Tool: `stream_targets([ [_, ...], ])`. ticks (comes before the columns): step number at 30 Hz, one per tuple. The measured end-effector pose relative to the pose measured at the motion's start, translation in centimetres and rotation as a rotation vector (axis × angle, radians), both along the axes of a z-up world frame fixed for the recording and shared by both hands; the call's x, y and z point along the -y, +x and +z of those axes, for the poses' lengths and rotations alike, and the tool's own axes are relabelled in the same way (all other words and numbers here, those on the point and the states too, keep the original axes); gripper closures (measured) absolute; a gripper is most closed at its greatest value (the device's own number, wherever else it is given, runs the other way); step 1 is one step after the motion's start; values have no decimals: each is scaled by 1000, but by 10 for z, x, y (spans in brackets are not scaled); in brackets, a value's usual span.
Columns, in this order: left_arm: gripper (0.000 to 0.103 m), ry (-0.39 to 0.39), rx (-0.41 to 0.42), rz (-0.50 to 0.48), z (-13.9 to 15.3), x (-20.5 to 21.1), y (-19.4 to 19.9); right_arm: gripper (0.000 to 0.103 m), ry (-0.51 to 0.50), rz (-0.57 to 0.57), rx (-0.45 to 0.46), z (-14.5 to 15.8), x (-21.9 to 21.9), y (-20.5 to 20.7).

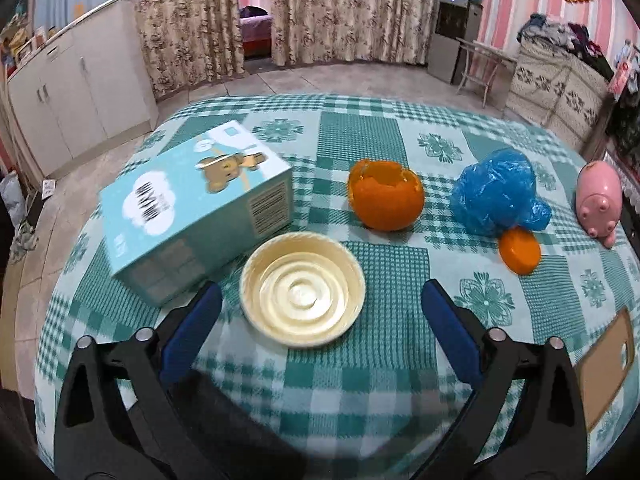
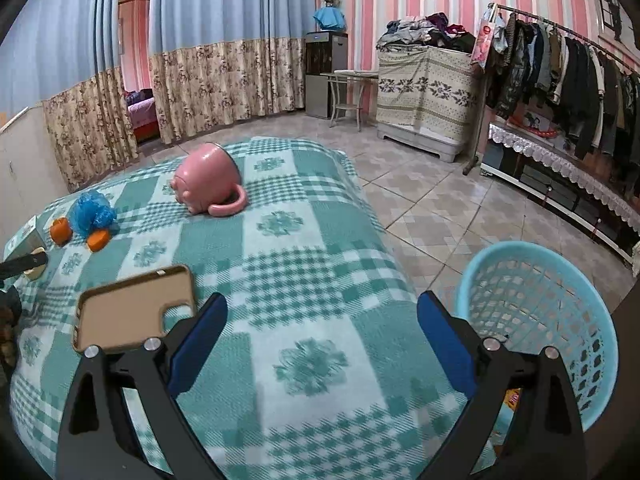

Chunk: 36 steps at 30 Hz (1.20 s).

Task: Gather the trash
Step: 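Grasp the cream round bowl with the left tool while the right tool grasps the orange lid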

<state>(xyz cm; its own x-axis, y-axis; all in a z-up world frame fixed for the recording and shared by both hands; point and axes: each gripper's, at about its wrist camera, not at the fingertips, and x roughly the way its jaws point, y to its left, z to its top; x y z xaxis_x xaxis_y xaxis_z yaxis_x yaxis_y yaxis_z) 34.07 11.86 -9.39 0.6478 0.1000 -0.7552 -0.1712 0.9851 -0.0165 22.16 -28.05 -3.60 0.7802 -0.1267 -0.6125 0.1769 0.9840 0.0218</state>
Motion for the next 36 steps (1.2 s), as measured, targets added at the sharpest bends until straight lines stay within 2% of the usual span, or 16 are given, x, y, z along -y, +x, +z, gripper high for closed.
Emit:
stream_targets([
  [1,15,5,-12,-12,-2,1,4,9,4,7,2,1,-4,4],
  [3,30,17,-26,-13,-5,3,8,9,7,26,2,4,-16,13],
  [5,32,7,-44,-8,-9,2,10,9,9,59,-2,5,-36,26],
  [8,43,11,-25,-2,-7,2,6,9,20,113,-12,1,-65,42],
  [13,43,13,58,22,1,1,-7,9,15,210,-41,-10,-121,69],
  [18,43,58,166,50,16,7,-24,9,26,275,-66,-16,-165,97],
  [21,43,50,181,75,19,1,-27,9,44,303,-94,-22,-190,116],
  [25,43,16,179,129,19,-12,-27,10,20,340,-132,-32,-220,136],
  [29,43,18,176,134,19,-13,-27,12,15,359,-179,-42,-237,150],
  [32,43,28,185,128,19,-11,-28,23,22,364,-221,-48,-243,161],
  [34,43,31,183,128,19,-10,-27,42,43,373,-238,-52,-246,164],
  [36,43,38,186,128,19,-9,-29,54,44,382,-236,-53,-246,165],
])
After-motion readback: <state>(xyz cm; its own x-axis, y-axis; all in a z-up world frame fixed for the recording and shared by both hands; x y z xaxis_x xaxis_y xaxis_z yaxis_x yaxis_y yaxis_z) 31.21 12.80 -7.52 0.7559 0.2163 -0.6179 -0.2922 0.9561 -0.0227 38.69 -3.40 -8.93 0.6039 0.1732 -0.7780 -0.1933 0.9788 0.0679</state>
